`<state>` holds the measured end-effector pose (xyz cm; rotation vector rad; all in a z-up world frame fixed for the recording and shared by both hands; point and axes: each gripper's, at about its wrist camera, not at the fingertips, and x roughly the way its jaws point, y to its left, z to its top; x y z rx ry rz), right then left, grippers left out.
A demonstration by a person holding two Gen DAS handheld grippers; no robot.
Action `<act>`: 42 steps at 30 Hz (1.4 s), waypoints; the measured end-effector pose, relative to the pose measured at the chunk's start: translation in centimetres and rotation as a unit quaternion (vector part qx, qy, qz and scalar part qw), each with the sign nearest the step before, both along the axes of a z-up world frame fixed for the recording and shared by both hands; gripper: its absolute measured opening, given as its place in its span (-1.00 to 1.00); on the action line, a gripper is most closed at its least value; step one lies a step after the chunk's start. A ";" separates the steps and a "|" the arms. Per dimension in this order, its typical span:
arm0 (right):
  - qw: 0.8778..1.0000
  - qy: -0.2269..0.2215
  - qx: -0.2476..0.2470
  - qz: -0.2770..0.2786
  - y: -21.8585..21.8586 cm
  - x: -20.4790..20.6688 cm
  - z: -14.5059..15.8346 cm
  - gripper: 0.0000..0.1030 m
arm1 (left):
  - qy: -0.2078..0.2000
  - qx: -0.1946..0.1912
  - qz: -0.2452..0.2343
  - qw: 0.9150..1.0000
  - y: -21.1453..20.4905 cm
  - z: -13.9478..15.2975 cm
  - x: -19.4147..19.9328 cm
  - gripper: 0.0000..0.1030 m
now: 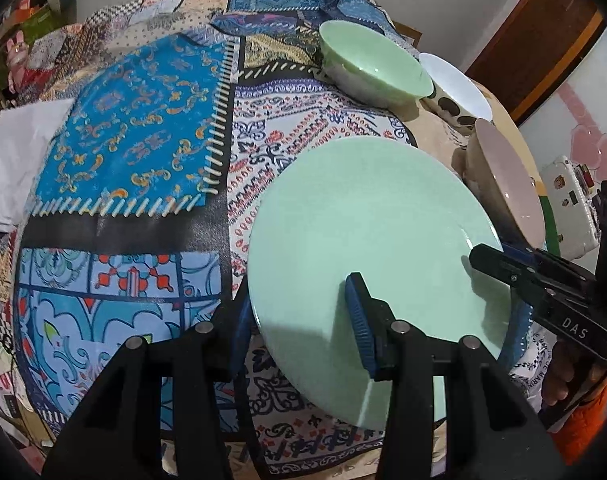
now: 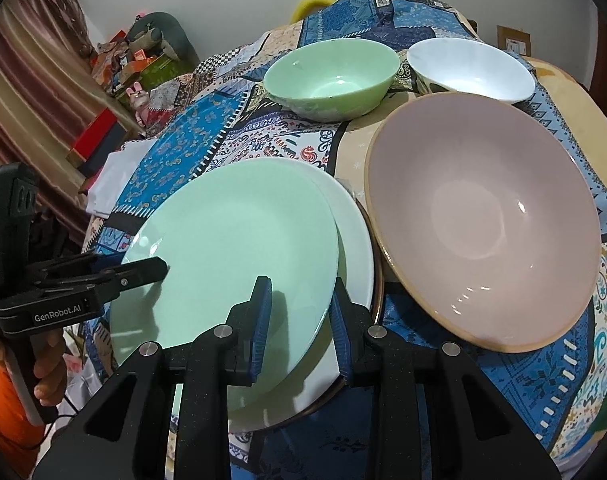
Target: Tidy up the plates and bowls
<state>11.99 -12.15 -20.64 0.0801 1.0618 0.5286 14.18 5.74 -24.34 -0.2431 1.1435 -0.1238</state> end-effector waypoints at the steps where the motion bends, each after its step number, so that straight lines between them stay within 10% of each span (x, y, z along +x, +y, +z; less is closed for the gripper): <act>1: 1.000 -0.003 -0.003 0.001 0.0 0.0 0.0 -0.50 | 0.001 0.000 -0.001 1.000 -0.1 -0.1 0.0 -0.14; 26: 0.995 -0.093 -0.021 -0.012 -2.4 -1.6 4.3 -0.50 | -0.082 0.071 -0.018 0.994 -1.8 6.3 -2.1 -0.14; 42: 0.979 -0.170 -0.039 -0.107 -9.6 -0.8 8.4 0.09 | -0.141 0.069 -0.066 0.985 -9.5 10.6 2.1 0.58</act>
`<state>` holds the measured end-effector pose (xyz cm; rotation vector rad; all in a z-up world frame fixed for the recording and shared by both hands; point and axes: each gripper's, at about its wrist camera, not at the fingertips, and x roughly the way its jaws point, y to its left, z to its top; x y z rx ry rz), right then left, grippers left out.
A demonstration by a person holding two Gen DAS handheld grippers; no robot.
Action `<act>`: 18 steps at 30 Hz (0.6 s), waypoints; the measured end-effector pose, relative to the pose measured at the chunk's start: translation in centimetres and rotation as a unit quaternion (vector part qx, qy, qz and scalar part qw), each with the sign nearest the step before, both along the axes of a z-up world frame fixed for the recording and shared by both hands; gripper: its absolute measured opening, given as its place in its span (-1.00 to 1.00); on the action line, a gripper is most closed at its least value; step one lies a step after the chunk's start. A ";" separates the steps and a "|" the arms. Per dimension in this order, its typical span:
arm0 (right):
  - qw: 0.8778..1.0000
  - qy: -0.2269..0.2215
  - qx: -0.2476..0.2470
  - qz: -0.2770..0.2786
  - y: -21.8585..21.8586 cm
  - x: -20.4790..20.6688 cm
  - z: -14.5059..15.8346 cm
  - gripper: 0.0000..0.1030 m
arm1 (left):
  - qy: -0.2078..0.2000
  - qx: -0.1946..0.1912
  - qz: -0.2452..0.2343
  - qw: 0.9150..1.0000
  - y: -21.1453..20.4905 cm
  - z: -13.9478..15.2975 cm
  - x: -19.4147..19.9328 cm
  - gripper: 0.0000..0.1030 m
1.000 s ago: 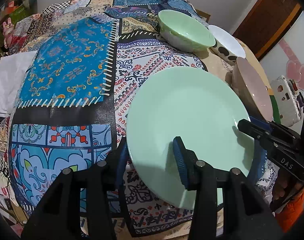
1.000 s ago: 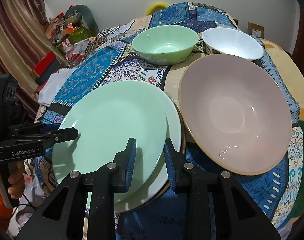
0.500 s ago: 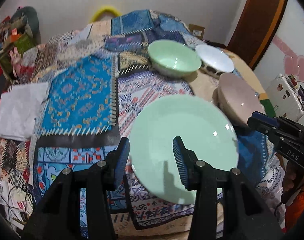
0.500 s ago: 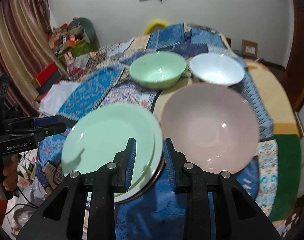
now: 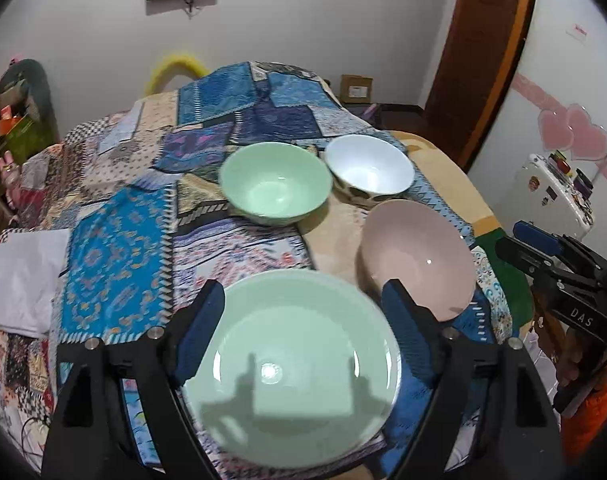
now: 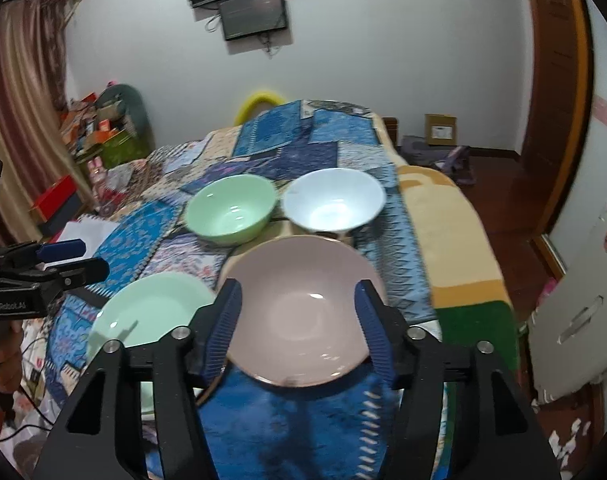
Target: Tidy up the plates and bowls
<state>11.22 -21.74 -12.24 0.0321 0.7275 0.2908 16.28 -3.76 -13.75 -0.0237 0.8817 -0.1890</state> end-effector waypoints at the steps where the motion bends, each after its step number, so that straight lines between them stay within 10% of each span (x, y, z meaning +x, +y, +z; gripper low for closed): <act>1: 1.000 0.000 -0.003 -0.007 -0.4 0.2 -0.2 0.09 | 0.005 -0.001 -0.003 1.000 -0.5 -0.2 0.5 0.59; 13: 0.998 0.043 0.007 -0.037 -3.5 2.4 -4.3 0.09 | 0.054 0.010 -0.035 0.998 -5.6 -5.0 5.7 0.58; 18: 0.996 0.072 0.024 -0.036 -4.2 3.4 -6.4 -0.06 | 0.081 0.010 -0.040 0.996 -6.7 -7.2 7.8 0.17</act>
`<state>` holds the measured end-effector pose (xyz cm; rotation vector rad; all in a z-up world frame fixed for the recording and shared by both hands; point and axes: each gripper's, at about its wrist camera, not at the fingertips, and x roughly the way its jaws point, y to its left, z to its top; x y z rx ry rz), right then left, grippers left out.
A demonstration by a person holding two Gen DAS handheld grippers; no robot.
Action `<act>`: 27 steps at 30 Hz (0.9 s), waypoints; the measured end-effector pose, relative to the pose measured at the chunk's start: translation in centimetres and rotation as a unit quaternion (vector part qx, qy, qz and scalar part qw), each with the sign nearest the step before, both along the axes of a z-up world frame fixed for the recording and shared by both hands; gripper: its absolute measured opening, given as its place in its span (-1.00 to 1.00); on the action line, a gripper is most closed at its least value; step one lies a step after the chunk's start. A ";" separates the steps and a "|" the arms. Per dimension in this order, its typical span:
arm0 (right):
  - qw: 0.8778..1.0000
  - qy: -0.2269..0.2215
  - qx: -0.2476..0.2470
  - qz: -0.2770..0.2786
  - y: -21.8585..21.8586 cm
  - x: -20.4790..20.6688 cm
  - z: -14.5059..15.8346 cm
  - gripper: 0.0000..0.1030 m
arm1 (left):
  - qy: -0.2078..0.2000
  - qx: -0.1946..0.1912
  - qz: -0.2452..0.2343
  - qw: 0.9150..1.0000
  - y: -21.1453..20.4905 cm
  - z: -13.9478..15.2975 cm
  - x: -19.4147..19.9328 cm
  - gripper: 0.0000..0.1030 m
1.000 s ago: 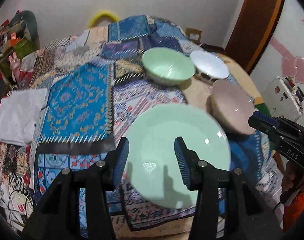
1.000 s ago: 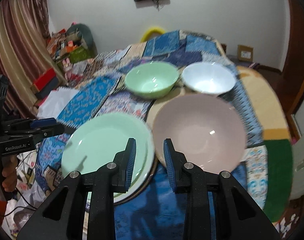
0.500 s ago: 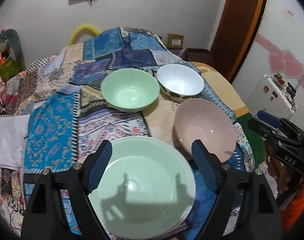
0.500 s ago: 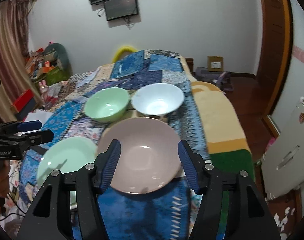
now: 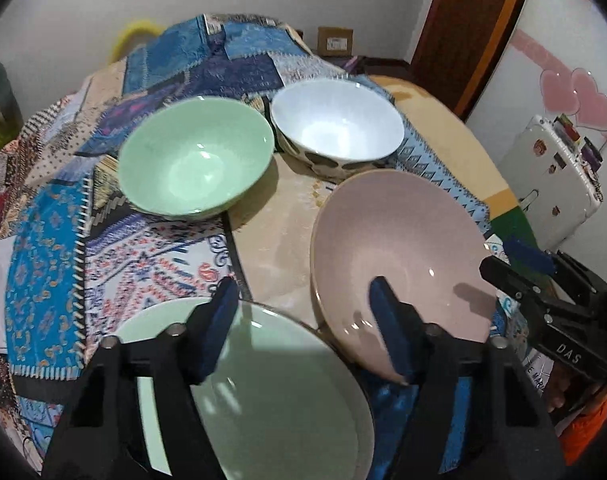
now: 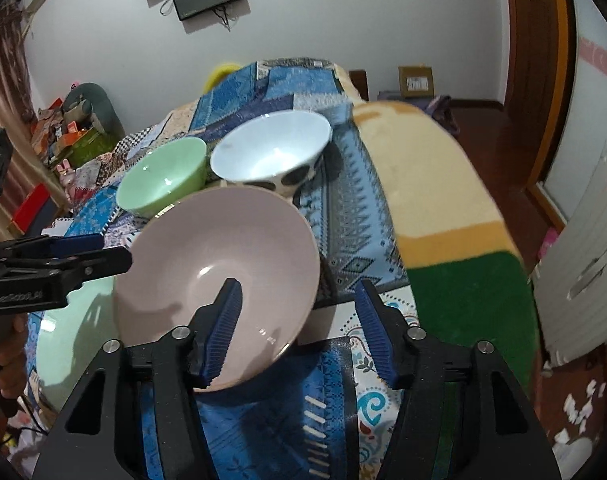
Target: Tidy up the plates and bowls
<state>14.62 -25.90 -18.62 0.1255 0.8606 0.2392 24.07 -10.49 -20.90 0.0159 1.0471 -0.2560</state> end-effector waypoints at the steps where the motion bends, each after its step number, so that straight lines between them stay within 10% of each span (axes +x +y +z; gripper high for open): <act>1: 1.000 0.006 0.005 0.002 -0.1 0.2 -0.4 -0.11 | 0.006 -0.002 -0.001 1.000 -0.1 -0.4 0.4 0.13; 14: 0.997 0.048 0.057 0.019 0.1 0.8 -2.7 -0.64 | 0.059 -0.038 -0.026 0.997 -1.7 -3.7 2.2 -0.65; 27: 0.998 0.037 0.046 0.008 0.9 -0.1 -0.9 -0.64 | 0.042 -0.047 -0.017 0.998 -0.8 -1.8 0.6 -0.66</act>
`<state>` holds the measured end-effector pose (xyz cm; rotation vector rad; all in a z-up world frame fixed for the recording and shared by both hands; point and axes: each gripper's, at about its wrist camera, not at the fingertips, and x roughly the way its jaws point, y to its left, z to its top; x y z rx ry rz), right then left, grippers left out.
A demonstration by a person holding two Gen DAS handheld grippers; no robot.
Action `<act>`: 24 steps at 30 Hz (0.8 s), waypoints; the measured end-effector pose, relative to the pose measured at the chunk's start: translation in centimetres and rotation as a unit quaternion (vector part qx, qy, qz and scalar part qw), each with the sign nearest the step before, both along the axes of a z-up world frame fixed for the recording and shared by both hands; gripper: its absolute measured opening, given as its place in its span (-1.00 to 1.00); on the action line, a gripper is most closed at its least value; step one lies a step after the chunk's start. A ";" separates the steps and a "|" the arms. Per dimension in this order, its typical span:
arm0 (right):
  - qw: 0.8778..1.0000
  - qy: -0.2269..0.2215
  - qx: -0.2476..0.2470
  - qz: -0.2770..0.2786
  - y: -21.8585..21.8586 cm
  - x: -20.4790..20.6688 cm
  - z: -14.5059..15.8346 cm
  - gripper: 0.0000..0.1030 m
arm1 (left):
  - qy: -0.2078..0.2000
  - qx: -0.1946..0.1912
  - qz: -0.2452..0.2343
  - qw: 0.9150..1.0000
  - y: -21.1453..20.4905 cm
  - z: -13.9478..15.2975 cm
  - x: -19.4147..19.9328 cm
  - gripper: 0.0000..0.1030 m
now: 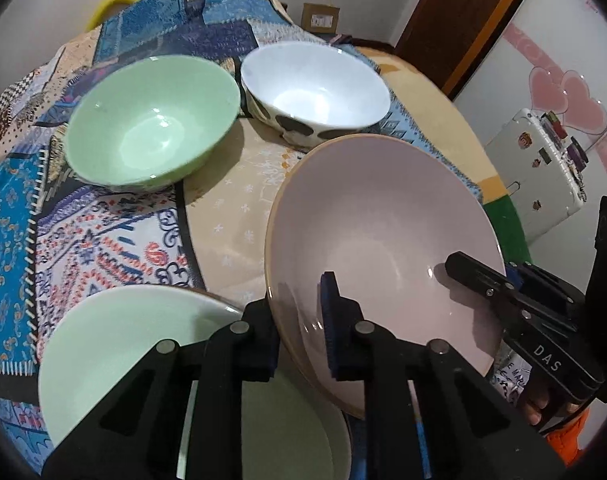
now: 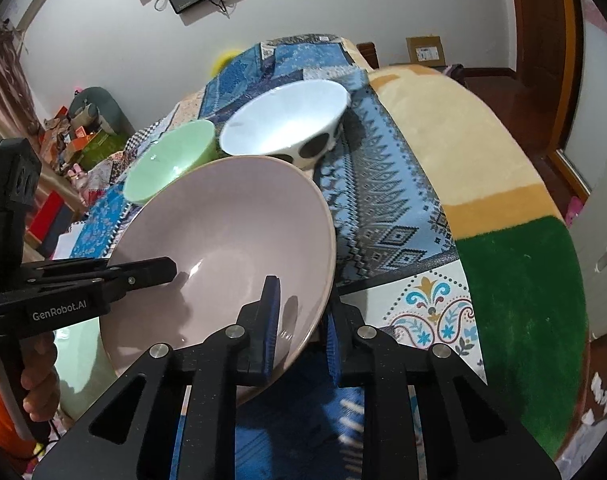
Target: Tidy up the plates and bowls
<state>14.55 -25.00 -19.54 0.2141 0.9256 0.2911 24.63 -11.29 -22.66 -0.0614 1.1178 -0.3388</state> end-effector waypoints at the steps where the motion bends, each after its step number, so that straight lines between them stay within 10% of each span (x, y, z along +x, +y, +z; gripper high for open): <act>1: 1.000 -0.003 -0.001 0.000 0.2 -0.1 0.2 -0.64 | -0.006 -0.002 0.001 1.000 0.3 0.5 -0.3 -0.66; 24: 0.996 -0.072 -0.008 0.059 10.3 -3.6 7.1 -0.64 | -0.076 -0.017 0.073 0.994 11.7 8.3 -9.6 -0.66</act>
